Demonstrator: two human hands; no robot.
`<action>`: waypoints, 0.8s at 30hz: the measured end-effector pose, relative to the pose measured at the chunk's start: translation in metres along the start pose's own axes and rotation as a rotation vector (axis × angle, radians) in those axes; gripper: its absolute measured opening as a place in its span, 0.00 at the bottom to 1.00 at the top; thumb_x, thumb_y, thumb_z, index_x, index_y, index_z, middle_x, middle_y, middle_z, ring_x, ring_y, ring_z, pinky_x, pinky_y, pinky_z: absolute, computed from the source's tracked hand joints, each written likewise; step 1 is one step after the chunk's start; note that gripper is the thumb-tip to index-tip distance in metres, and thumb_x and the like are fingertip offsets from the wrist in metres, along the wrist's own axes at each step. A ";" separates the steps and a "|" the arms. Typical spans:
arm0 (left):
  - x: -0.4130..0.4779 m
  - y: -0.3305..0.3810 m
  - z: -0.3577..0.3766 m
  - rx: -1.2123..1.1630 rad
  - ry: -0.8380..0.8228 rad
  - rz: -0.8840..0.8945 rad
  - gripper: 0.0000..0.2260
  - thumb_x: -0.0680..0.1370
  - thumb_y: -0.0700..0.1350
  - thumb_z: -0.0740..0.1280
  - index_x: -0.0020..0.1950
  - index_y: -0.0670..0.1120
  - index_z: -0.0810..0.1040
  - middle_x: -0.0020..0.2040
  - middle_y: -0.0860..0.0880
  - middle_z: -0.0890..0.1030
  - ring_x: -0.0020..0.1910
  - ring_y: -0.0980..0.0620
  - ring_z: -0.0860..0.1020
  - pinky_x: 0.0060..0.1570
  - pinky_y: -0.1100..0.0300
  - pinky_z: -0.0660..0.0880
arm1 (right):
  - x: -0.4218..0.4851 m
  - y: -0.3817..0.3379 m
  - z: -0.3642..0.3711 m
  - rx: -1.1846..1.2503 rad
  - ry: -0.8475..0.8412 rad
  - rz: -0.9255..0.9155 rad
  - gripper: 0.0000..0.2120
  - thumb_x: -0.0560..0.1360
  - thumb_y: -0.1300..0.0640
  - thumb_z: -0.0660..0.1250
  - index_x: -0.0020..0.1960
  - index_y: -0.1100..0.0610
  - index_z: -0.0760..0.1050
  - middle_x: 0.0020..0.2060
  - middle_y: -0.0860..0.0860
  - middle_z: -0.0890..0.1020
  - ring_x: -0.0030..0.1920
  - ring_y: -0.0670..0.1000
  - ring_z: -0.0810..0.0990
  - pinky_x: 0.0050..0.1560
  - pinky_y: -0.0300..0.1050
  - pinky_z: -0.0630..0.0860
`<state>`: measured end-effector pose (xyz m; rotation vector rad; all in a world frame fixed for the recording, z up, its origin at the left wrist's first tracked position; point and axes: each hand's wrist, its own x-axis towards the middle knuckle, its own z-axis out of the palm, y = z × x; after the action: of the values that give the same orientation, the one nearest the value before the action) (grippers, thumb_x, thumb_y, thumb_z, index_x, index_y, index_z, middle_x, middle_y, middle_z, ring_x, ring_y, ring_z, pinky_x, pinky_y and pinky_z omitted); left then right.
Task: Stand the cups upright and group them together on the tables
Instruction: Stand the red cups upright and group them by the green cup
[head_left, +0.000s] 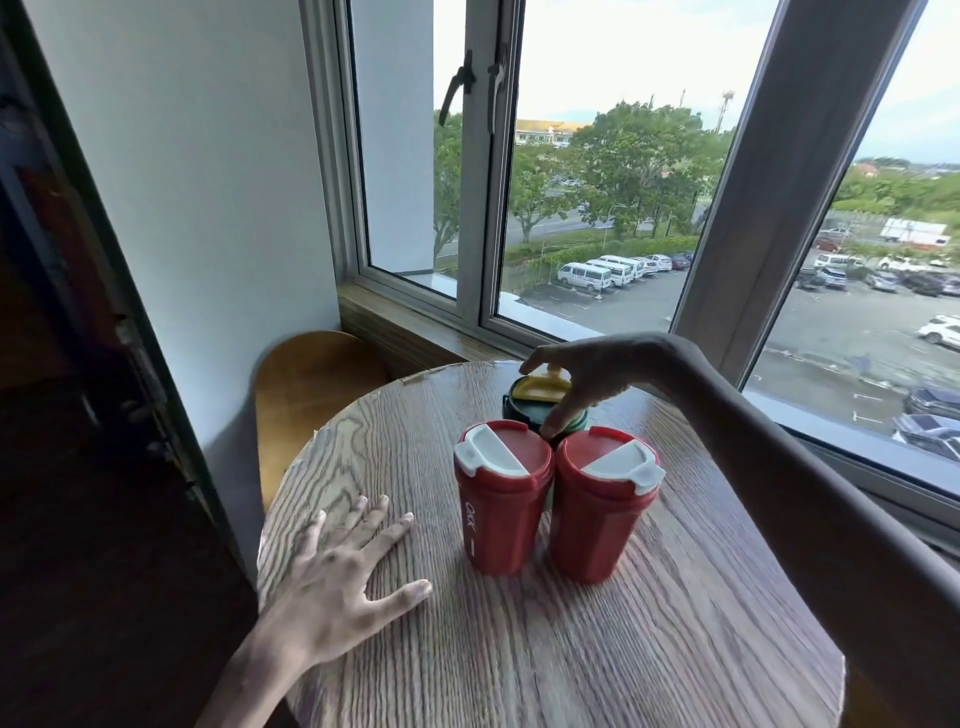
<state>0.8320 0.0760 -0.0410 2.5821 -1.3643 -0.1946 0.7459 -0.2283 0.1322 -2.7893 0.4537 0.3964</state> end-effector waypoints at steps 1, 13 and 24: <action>0.001 0.001 0.001 0.022 -0.006 0.009 0.42 0.64 0.80 0.38 0.74 0.64 0.44 0.76 0.57 0.39 0.74 0.56 0.34 0.72 0.46 0.33 | -0.005 0.000 -0.001 -0.050 0.029 0.014 0.39 0.65 0.42 0.75 0.71 0.45 0.62 0.64 0.50 0.71 0.57 0.55 0.78 0.57 0.50 0.76; -0.009 0.012 0.006 0.018 0.066 -0.042 0.43 0.65 0.77 0.36 0.76 0.58 0.46 0.77 0.53 0.43 0.75 0.57 0.40 0.72 0.50 0.33 | -0.124 -0.011 0.112 0.092 1.079 0.015 0.20 0.70 0.43 0.64 0.57 0.51 0.76 0.52 0.51 0.74 0.56 0.52 0.67 0.53 0.40 0.62; -0.098 0.074 0.031 -0.052 0.146 -0.088 0.38 0.71 0.73 0.38 0.77 0.56 0.46 0.77 0.51 0.41 0.75 0.56 0.35 0.72 0.54 0.32 | -0.178 -0.046 0.262 0.060 0.614 0.098 0.34 0.68 0.34 0.58 0.68 0.52 0.67 0.65 0.53 0.74 0.66 0.51 0.63 0.63 0.51 0.67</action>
<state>0.7113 0.1130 -0.0507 2.5589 -1.1815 -0.0531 0.5419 -0.0549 -0.0427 -2.7913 0.7155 -0.4667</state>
